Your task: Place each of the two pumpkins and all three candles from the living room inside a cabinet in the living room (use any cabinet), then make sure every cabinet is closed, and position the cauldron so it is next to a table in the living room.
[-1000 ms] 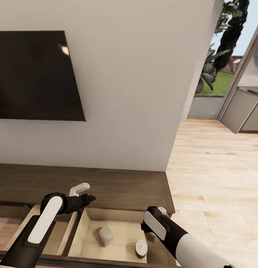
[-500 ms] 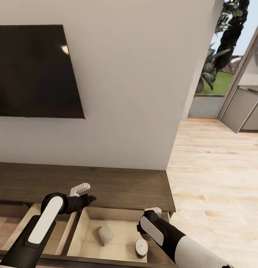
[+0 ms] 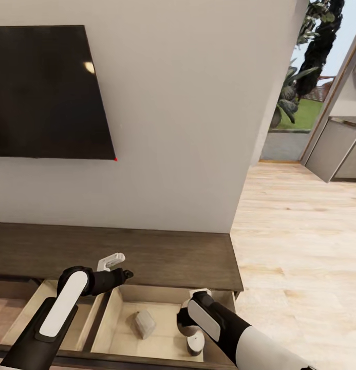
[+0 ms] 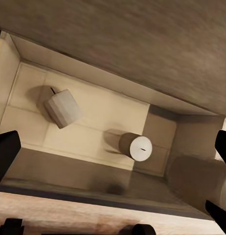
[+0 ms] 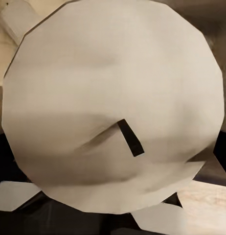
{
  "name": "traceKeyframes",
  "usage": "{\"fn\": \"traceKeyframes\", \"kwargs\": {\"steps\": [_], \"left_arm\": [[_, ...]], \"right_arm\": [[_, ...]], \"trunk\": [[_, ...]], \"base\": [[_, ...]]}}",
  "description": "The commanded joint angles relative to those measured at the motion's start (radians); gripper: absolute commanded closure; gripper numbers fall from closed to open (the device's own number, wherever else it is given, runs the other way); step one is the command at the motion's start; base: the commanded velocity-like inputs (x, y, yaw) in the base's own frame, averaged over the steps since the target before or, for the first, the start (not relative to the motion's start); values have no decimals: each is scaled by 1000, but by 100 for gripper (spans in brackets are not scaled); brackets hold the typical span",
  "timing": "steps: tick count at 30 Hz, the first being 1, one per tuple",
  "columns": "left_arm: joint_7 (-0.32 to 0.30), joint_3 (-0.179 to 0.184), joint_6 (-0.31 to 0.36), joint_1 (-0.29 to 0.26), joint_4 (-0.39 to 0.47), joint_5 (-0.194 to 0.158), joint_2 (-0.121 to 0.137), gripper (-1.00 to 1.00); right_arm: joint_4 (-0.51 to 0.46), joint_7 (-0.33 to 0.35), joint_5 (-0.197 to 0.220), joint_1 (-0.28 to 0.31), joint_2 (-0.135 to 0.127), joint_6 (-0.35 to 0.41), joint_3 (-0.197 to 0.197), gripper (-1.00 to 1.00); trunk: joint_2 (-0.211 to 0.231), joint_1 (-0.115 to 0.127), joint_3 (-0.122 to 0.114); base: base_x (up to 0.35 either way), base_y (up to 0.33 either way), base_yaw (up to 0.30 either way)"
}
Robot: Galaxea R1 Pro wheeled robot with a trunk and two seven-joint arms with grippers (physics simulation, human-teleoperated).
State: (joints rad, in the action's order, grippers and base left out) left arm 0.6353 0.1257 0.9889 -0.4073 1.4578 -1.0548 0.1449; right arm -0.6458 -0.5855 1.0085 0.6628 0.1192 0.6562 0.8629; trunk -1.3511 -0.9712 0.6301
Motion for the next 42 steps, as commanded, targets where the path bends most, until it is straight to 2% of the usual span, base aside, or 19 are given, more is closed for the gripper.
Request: {"fn": "traceKeyframes", "kwargs": {"steps": [1,4,7,12,15,32,42], "left_arm": [[10,2,1,-1,1,-10,1,-100],[10,2,1,-1,1,-10,1,-100],[10,2,1,-1,1,-10,1,-100],[10,2,1,-1,1,-10,1,-100],[10,2,1,-1,1,-10,1,-100],[10,2,1,-1,1,-10,1,-100],[10,2,1,-1,1,-10,0,-100]], "right_arm": [[-1,-9,3,1,8,8,5,100],[-1,-8,4,1,21,27,5,100],[0,-8,4,1,24,35,10,100],[0,-8,4,1,26,37,67,100],[1,-8,4,1,25,37,85,100],[-3,-9,-1,0,28,24,93,100],[-10,-8,-1,0,51,23,93,100]], "trunk": [[-8,-4,4],[-29,-15,14],[-50,-27,23],[-85,-46,39],[-106,-58,48],[-225,-123,101],[-295,-161,133]], "base": [[0,0,0],[0,0,0],[0,0,0],[0,0,0],[0,0,0],[0,0,0],[0,0,0]]}}
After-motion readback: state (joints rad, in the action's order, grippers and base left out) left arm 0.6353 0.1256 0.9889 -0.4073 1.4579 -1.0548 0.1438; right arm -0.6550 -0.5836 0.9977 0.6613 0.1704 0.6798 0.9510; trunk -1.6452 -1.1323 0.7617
